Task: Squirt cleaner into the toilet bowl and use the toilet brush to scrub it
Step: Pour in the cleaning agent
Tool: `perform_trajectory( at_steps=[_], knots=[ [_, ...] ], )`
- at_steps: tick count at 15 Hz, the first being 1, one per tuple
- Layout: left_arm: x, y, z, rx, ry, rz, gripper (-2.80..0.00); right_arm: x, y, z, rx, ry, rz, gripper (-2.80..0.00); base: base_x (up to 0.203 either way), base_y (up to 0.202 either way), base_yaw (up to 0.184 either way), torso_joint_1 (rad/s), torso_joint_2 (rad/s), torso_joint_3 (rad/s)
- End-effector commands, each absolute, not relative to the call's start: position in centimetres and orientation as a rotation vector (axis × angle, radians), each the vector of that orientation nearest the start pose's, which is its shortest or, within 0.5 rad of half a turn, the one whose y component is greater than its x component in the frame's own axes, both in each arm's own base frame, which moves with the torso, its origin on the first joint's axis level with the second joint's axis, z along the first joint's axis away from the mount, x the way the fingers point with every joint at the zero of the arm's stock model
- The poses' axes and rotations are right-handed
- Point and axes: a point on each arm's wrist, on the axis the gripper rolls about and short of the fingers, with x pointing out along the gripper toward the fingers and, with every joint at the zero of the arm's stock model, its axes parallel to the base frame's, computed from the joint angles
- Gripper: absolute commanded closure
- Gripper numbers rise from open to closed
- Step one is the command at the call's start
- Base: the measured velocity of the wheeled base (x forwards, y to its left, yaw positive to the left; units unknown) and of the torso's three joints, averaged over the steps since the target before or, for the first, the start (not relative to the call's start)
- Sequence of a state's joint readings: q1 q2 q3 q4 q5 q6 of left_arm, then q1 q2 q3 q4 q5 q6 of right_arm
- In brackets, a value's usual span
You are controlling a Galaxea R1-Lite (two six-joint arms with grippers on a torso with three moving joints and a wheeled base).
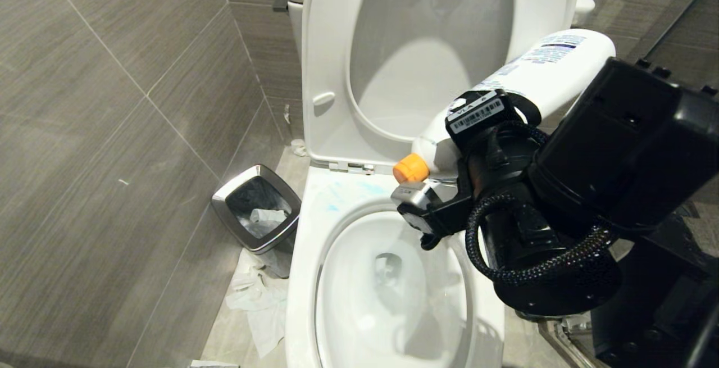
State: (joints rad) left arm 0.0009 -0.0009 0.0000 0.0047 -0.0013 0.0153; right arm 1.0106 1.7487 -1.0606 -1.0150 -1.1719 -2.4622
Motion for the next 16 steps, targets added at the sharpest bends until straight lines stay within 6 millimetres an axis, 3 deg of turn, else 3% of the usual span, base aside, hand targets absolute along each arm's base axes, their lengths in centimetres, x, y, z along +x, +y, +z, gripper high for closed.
perform_trajectory(
  at_steps=[1,6,16],
  knots=[
    [-2.27,-0.01,7.46,0.015,0.006,0.0,0.0,18.7,25.93,27.34,-2.191,0.128,-0.275,0.0,0.0,0.0,0.0,0.0,0.0,0.0],
    [-2.27,-0.01,7.46,0.014,0.006,0.0,0.0,18.54,25.69,27.17,-2.12,0.105,-0.408,0.0,0.0,0.0,0.0,0.0,0.0,0.0],
    [-2.27,0.0,7.47,0.017,0.005,-0.002,0.0,18.79,26.16,26.96,-2.113,0.047,-0.423,0.0,0.0,0.0,0.0,0.0,0.0,0.0]
  ],
)
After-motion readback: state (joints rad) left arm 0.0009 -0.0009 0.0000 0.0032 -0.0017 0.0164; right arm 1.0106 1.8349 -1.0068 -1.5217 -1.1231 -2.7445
